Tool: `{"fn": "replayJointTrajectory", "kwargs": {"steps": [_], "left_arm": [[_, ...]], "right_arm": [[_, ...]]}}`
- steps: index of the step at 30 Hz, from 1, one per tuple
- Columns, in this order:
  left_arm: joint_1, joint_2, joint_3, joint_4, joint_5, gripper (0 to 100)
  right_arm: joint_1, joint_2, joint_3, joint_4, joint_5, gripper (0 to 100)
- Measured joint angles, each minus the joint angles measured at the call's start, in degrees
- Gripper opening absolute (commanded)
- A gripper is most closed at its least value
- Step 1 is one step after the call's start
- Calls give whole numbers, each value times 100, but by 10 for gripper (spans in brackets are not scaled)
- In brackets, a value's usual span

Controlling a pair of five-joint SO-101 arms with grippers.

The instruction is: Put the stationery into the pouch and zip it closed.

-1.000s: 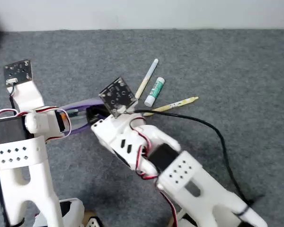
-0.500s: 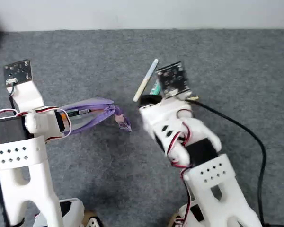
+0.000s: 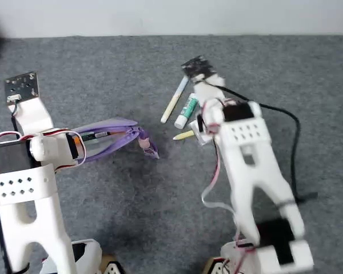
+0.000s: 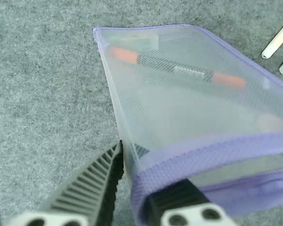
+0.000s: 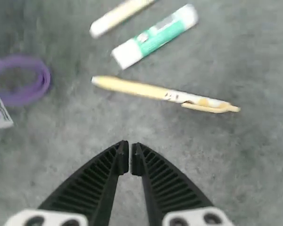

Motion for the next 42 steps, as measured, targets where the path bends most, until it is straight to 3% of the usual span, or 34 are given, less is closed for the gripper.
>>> {"fn": "replayJointTrajectory", "kwargs": {"steps": [4,11,19,24,27,34,42], "left_arm": [[0,0,0,0,0,13],[0,0,0,0,0,13],[0,0,0,0,0,13],[0,0,0,0,0,13],[0,0,0,0,0,13],[0,0,0,0,0,13],[0,0,0,0,0,13]], "right_arm": [[9,1037,-800,466,730,268],[-229,2251,-1477,545,2127,270],[-273,3349,-1741,-308,2734,252],[-264,3675,-1864,-527,2760,10],[-264,3684,-1934,-571,2760,40],[-273,3393,-1916,-167,2725,7],[-316,2321,-1916,1152,1574,8]]}}
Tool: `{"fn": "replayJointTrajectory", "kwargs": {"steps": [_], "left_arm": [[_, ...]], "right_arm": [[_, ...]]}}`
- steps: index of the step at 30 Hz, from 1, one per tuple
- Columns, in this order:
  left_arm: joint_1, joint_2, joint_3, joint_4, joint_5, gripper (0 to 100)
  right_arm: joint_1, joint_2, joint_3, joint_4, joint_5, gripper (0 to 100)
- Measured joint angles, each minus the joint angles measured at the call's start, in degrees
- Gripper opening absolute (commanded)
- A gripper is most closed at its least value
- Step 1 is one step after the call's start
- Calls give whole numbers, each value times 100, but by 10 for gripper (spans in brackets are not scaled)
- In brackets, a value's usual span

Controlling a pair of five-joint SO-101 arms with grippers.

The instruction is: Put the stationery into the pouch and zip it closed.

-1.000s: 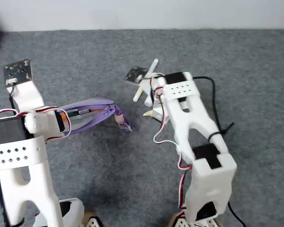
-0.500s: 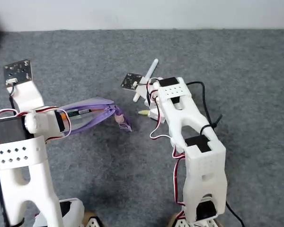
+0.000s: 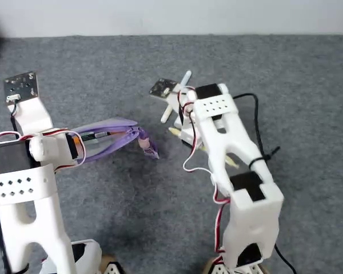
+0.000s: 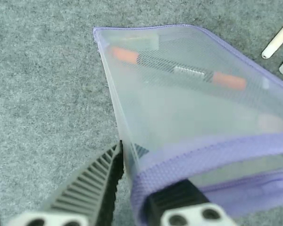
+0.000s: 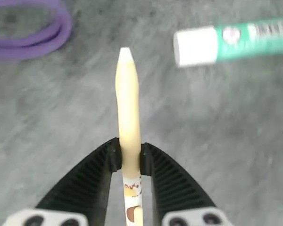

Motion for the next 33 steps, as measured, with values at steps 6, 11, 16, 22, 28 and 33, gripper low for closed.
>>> {"fn": "replayJointTrajectory", "kwargs": {"steps": [6,11,16,22,28,33], "left_arm": [[0,0,0,0,0,13],[0,0,0,0,0,13],[0,0,0,0,0,13],[0,0,0,0,0,13],[0,0,0,0,0,13],[0,0,0,0,0,13]], "right_arm": [[-26,-1081,0,1002,-985,8],[-378,-2207,0,1556,-1662,8],[-993,-3279,0,1556,-2418,8],[-1793,-4185,0,826,-3903,8],[-2347,-4431,0,-211,-5336,8],[-2620,-4431,0,-1073,-6066,8]]}}
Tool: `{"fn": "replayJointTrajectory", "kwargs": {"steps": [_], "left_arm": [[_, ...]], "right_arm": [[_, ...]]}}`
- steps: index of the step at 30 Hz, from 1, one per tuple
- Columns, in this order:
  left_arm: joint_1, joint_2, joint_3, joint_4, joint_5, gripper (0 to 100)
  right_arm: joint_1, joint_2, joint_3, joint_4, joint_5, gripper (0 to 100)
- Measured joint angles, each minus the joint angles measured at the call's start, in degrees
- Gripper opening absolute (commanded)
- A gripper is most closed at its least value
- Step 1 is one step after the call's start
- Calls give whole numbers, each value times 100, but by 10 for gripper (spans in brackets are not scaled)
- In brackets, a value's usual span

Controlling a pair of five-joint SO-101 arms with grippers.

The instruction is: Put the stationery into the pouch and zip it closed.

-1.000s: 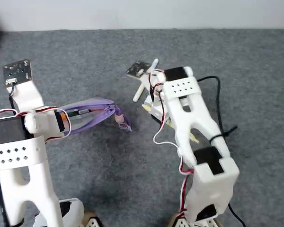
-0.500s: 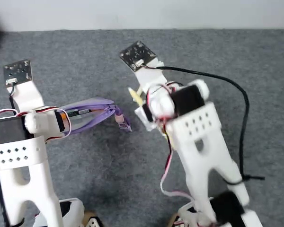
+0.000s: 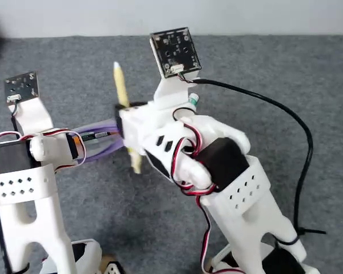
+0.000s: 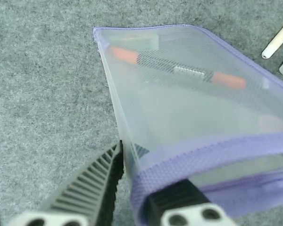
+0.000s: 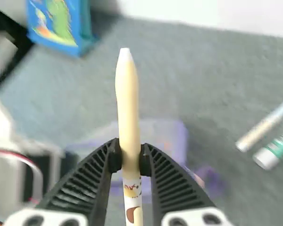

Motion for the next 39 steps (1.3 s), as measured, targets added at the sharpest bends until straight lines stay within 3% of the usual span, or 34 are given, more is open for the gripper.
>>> {"fn": "replayJointTrajectory", "kwargs": {"steps": [6,14,19,22,29,39], "left_arm": [[0,0,0,0,0,13],[0,0,0,0,0,13],[0,0,0,0,0,13],[0,0,0,0,0,13],[0,0,0,0,0,13],[0,-70,246,-18,-9,13]], "right_arm": [[-18,-9,0,-765,-369,8],[-26,-114,176,-334,-396,8],[-26,-870,1125,-642,-387,8],[35,-1451,2127,-1424,-281,8],[44,-2004,4105,-4378,-220,8],[26,-1389,4607,-6391,-202,9]]}}
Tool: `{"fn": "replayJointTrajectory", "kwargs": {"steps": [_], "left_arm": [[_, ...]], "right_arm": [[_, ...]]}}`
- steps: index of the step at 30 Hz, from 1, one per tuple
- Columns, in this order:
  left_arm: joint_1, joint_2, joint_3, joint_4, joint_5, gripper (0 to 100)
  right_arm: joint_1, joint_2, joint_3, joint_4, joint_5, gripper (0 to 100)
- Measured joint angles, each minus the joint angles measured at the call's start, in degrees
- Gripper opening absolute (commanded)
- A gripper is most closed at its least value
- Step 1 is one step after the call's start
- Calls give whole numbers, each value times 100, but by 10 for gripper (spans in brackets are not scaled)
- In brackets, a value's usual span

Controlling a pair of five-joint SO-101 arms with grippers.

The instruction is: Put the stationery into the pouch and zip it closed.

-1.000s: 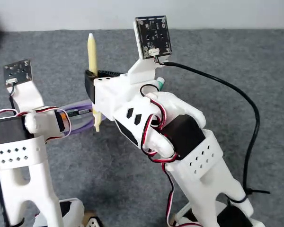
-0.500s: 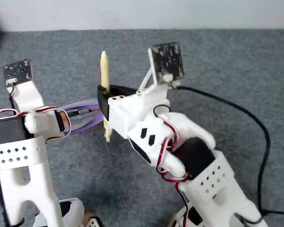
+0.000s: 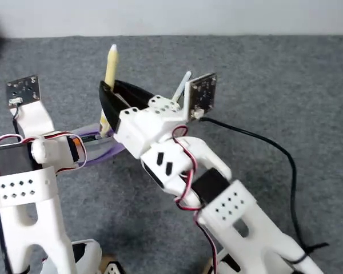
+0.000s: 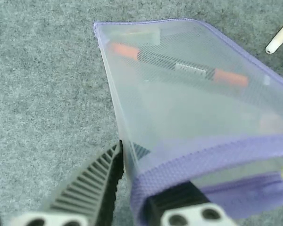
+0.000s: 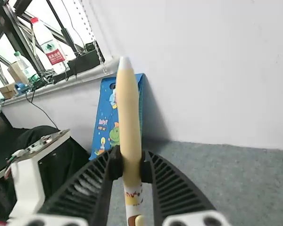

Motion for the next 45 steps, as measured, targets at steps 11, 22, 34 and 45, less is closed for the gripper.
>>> {"fn": "replayJointTrajectory", "kwargs": {"steps": [11,22,34,45], "left_arm": [[0,44,-18,18,0,13],[642,70,-281,18,105,13],[668,70,-281,18,158,13],[677,70,-281,18,167,13]], "right_arm": [[-193,79,695,-316,18,9],[-211,-870,791,-316,607,9],[-220,-264,791,-316,712,13],[-229,-580,1591,-343,1046,97]]}}
